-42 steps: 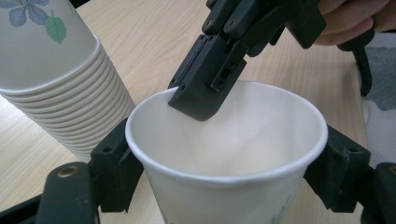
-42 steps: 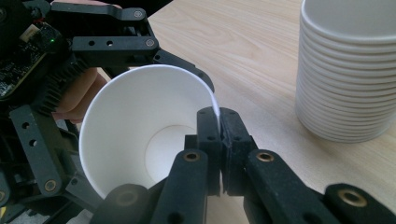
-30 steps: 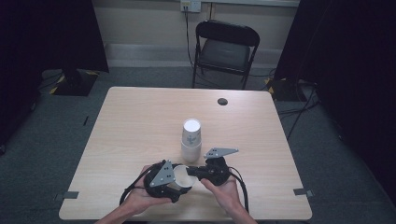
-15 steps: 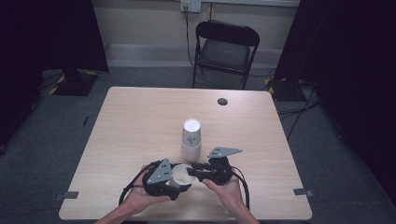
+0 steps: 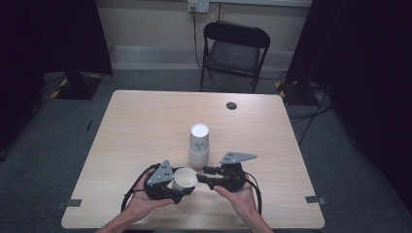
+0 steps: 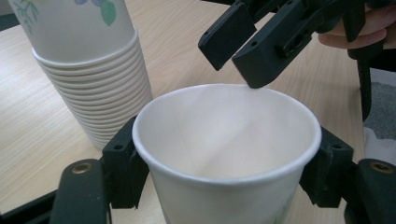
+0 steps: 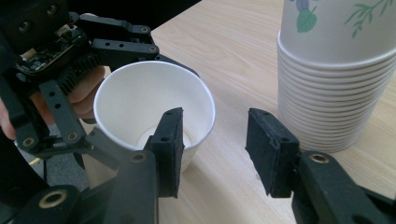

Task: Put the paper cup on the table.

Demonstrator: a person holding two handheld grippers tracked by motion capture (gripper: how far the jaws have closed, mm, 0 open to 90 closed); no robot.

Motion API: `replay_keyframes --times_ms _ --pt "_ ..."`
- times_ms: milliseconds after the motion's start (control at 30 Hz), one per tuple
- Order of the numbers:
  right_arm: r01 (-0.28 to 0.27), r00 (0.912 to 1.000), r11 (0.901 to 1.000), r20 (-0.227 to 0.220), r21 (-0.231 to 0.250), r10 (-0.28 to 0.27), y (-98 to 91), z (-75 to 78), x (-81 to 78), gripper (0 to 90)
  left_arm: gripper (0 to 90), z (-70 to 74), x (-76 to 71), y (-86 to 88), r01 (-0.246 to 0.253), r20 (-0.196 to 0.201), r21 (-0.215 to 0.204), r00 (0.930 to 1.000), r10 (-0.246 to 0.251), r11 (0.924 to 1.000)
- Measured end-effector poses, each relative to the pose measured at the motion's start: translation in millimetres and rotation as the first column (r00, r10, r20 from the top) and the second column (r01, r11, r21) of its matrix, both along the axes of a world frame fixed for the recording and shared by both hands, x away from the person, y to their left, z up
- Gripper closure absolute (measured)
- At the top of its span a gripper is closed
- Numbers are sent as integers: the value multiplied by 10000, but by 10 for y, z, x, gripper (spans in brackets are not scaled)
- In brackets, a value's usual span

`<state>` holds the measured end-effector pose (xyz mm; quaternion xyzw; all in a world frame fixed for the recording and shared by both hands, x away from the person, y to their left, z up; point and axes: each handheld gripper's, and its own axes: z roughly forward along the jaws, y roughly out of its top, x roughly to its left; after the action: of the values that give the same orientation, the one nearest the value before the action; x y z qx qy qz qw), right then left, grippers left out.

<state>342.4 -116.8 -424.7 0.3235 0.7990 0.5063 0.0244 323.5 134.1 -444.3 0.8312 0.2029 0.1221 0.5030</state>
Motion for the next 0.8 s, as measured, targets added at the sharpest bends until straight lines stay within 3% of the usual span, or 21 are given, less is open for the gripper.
replay_keyframes --times_ms 433,800 --pt "84 9998 9998 160 -158 -82 -127 -26 -11 485 289 25 26 97 -428 -74 -327 9991 426 9985" --pt "307 9990 9992 321 -238 -300 -266 -9 1 455 288 63 104 235 -1243 -120 -775 9922 1238 9892"
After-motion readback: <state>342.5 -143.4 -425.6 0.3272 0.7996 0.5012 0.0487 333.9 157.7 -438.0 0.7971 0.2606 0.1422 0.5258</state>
